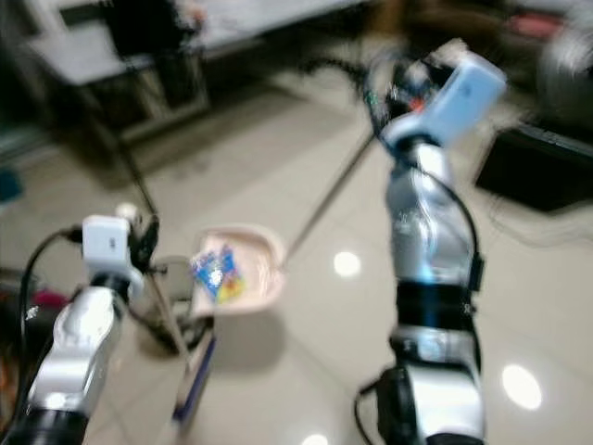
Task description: Sweep floor
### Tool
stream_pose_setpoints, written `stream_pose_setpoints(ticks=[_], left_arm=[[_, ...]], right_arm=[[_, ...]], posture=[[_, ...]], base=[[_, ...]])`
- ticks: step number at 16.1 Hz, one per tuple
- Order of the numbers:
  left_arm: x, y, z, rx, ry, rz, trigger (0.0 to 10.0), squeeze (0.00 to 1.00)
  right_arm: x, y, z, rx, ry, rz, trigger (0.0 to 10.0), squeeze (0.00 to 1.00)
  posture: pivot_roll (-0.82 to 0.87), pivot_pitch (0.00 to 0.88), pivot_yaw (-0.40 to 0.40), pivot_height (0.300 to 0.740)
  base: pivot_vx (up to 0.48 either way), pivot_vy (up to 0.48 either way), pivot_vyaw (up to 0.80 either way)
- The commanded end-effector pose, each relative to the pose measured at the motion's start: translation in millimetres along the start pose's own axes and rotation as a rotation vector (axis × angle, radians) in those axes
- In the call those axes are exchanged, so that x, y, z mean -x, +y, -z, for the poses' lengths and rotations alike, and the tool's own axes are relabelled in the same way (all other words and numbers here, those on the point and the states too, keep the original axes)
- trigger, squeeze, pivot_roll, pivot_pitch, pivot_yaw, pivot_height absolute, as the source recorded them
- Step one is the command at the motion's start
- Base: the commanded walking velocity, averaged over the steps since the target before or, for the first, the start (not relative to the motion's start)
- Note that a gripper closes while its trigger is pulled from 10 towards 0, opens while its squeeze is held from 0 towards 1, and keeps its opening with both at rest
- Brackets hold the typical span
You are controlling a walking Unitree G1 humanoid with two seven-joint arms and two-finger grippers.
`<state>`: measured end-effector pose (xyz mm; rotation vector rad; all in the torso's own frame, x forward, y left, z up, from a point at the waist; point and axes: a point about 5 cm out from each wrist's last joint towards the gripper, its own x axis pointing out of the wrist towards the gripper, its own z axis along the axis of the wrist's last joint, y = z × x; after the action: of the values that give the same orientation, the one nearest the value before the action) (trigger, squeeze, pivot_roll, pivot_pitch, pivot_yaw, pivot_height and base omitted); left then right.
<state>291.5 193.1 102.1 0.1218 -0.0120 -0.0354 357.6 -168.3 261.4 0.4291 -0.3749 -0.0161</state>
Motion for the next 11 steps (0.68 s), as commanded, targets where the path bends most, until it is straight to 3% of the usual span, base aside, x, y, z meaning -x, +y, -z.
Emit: stream_pose_setpoints(ticks=[1,11], left_arm=[[-3.3,7.4,-7.1,-0.019,-0.028,-0.022,10.0,0.00],[-7.0,10.6,-8.9,-0.018,-0.038,-0.029,10.0,0.00]], right_arm=[[-4.9,18.1,-10.9,-0.039,-0.057,-0.052,10.0,0.00],[-9.9,16.5,-9.0,-0.080,-0.075,-0.038,10.0,0.00]], posture=[[-0.03,0.000,0.064,0.740],[-0.01,0.000,0.063,0.740]], base=[[0.428,0.000,0.80],[0.428,0.000,0.00]])
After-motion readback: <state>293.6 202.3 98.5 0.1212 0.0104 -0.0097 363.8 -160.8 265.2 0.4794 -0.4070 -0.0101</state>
